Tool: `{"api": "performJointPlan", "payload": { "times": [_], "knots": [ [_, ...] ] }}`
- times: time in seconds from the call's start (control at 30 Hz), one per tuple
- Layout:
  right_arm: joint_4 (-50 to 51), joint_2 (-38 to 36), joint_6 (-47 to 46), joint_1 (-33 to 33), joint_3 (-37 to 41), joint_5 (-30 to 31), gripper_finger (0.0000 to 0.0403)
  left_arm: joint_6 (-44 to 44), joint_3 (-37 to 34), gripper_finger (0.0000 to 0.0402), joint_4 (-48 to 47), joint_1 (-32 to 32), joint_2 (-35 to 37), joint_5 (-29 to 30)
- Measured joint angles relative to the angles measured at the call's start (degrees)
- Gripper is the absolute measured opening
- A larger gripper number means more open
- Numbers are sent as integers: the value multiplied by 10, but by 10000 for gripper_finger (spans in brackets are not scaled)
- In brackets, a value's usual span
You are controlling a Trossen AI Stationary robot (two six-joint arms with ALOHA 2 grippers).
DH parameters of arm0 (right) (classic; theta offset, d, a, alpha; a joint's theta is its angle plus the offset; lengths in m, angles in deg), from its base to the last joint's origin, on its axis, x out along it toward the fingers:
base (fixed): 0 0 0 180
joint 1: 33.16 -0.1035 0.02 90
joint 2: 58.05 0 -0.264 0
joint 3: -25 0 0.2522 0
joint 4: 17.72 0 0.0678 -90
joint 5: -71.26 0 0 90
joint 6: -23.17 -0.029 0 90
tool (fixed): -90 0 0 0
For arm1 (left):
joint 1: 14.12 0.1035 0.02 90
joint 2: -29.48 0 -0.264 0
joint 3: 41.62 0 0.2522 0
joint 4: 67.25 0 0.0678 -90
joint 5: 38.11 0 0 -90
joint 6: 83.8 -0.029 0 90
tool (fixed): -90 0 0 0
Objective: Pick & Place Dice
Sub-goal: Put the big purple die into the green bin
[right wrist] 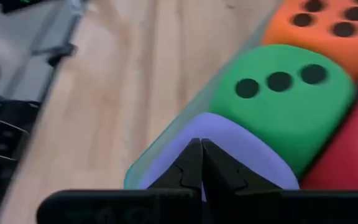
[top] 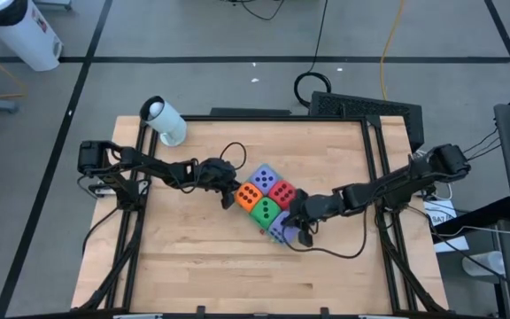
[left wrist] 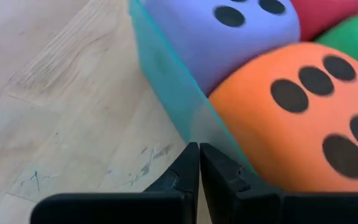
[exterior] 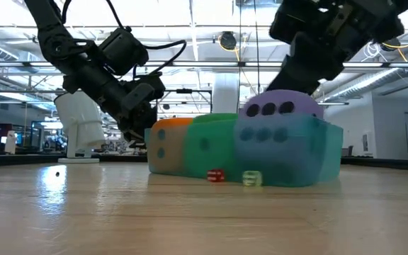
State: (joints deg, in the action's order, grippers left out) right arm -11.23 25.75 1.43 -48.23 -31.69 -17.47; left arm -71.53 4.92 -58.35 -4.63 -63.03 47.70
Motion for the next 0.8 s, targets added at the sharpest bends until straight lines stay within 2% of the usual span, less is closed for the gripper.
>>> {"api": "performJointPlan", "payload": {
  "times": [0.13,0.5,0.8],
  "knots": [
    [-22,36,1,1,-1,-29,0,1,0,24,2,0,0,0],
    [11,43,14,1,0,-29,0,9,0,24,12,-6,0,3],
    [23,90,10,5,-10,-48,0,10,0,24,15,-10,0,3]
  ]
}}
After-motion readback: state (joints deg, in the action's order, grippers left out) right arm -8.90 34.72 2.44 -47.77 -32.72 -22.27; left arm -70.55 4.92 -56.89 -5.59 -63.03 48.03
